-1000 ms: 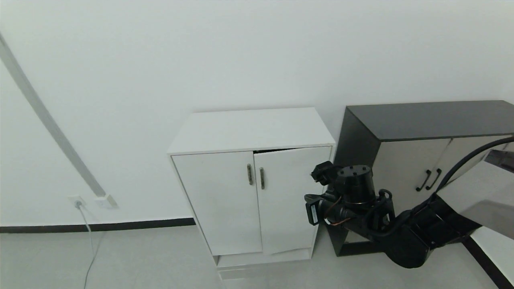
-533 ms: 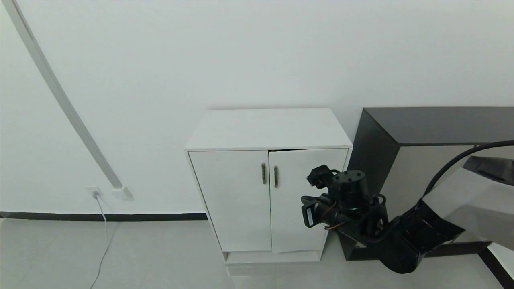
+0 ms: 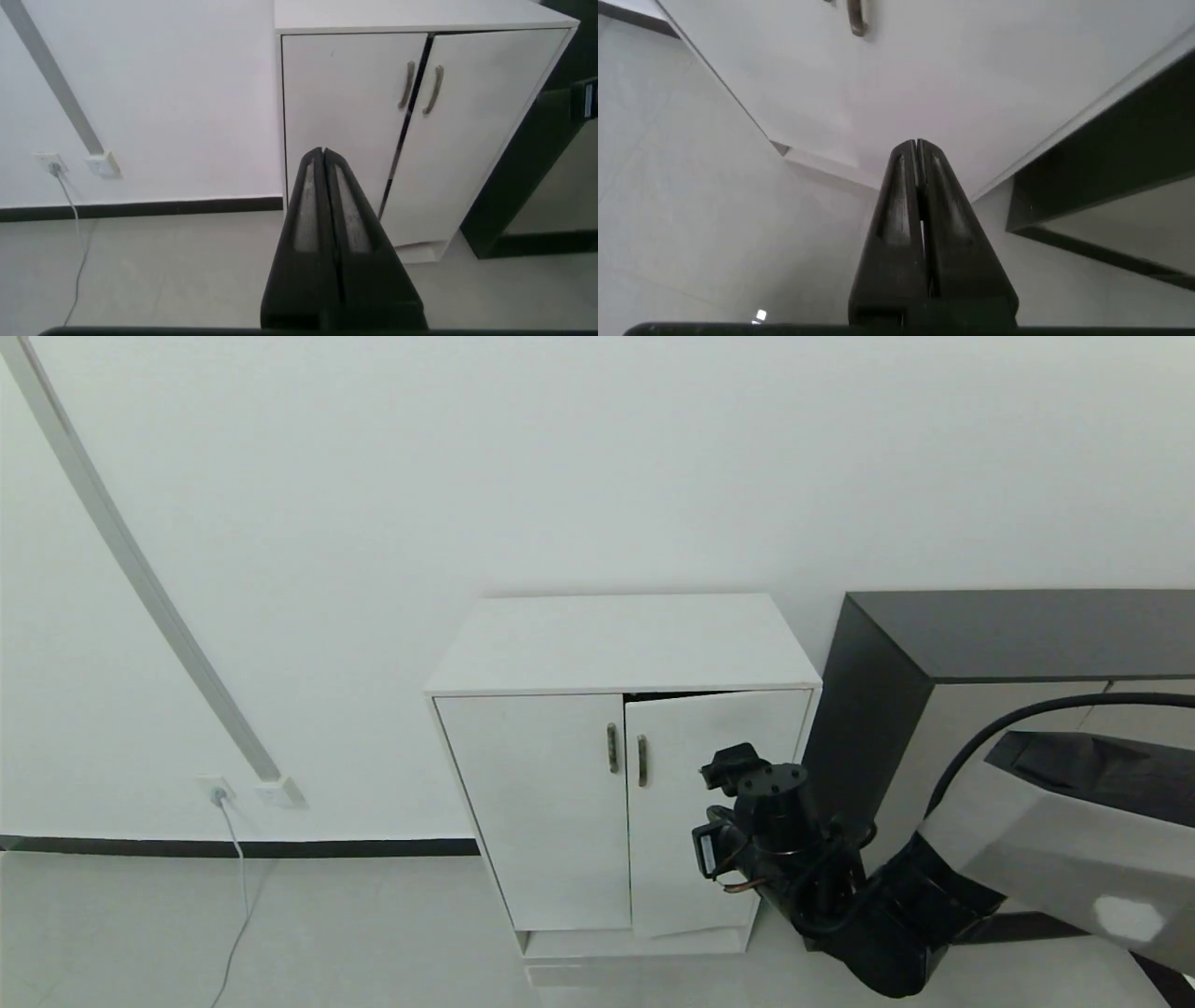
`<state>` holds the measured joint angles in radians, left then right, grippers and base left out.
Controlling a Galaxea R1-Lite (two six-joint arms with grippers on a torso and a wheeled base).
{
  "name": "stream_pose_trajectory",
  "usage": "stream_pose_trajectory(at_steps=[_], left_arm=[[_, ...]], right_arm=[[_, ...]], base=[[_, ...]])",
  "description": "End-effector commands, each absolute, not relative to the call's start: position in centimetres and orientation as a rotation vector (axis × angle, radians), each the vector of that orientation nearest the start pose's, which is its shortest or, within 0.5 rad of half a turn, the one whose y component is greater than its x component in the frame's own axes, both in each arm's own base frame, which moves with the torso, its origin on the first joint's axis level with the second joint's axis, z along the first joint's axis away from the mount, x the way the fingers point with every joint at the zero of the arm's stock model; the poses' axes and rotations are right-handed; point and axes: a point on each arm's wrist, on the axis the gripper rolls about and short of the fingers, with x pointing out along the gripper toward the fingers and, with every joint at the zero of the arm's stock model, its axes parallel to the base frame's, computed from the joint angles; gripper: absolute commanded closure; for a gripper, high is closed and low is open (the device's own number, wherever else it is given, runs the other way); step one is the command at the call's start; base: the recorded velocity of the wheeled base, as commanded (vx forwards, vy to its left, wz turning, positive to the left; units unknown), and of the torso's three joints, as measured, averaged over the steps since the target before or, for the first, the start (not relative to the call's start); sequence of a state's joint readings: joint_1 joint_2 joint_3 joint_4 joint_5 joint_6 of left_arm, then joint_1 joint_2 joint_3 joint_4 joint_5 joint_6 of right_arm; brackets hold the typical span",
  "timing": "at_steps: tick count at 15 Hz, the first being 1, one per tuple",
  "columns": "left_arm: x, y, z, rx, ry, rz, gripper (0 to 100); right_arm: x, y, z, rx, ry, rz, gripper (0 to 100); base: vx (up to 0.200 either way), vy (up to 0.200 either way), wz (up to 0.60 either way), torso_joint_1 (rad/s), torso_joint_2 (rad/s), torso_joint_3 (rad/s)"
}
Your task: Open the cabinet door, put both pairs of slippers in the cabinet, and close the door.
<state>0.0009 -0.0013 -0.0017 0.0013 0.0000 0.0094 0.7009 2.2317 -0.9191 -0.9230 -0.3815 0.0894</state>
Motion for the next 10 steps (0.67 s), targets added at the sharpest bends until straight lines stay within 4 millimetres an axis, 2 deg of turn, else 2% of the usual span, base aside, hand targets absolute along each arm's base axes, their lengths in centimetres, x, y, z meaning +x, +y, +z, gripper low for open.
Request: stream_pose_trajectory(at_steps=[1, 5, 6, 10], left_arm=[[-2.3, 0.0, 7.6, 0.009, 0.0, 0.002, 100], [-2.3, 0.0, 7.6, 0.009, 0.0, 0.002, 100], [-2.3, 0.0, 7.6, 0.008, 0.0, 0.002, 100], [-2.3, 0.0, 7.6, 0.006, 0.0, 0.002, 100]], right_arm=[[30.5, 25.1, 4.0, -0.122, 0.357, 0.298, 100], [29.3, 25.0, 3.0, -0.127, 0.356, 0.315, 100], [28.7, 24.7, 2.7, -0.121, 0.351, 0.328, 100], [28.7, 24.7, 3.0, -0.087, 0.311, 0.372, 100]], base=[[0.2, 0.0, 0.0, 0.007, 0.0, 0.002], [0.2, 0.0, 0.0, 0.01, 0.01, 0.001], [0.0, 0.0, 0.0, 0.0, 0.0, 0.0], [0.0, 0.0, 0.0, 0.0, 0.0, 0.0]])
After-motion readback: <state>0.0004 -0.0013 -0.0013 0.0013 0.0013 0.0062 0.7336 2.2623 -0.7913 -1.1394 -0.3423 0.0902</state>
